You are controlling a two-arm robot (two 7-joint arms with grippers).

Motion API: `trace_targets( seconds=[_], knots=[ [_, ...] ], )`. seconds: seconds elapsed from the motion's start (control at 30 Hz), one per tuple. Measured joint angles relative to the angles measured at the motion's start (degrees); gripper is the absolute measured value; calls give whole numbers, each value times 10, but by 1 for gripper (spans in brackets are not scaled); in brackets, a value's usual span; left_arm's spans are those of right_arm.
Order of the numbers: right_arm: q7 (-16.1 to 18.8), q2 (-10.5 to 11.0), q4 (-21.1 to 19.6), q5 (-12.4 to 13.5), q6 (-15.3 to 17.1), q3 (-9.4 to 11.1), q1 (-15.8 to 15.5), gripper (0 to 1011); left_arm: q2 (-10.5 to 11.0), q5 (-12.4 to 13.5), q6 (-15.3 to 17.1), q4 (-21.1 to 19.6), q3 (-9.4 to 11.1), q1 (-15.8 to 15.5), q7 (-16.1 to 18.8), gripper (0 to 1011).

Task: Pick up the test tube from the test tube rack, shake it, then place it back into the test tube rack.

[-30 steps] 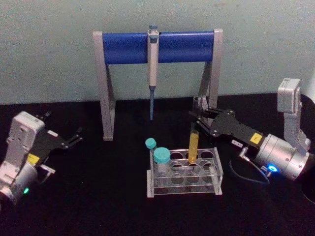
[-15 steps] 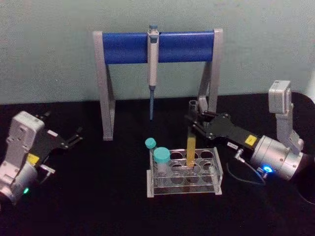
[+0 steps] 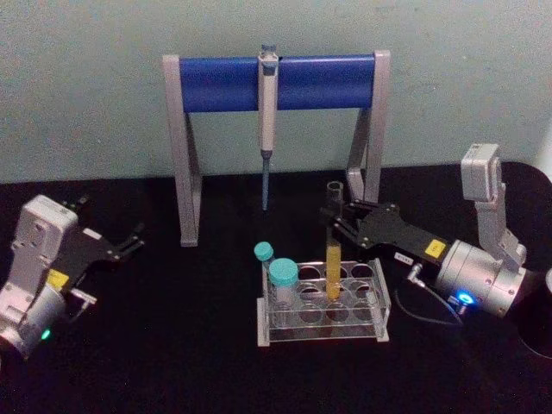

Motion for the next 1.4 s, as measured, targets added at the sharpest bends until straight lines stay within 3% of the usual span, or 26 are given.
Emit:
trace_targets(
  seconds=[1.4],
  knots=[
    [-2, -2, 14, -15, 16, -14, 10, 232, 0, 0, 0, 0, 0, 0, 0, 1001]
  ],
)
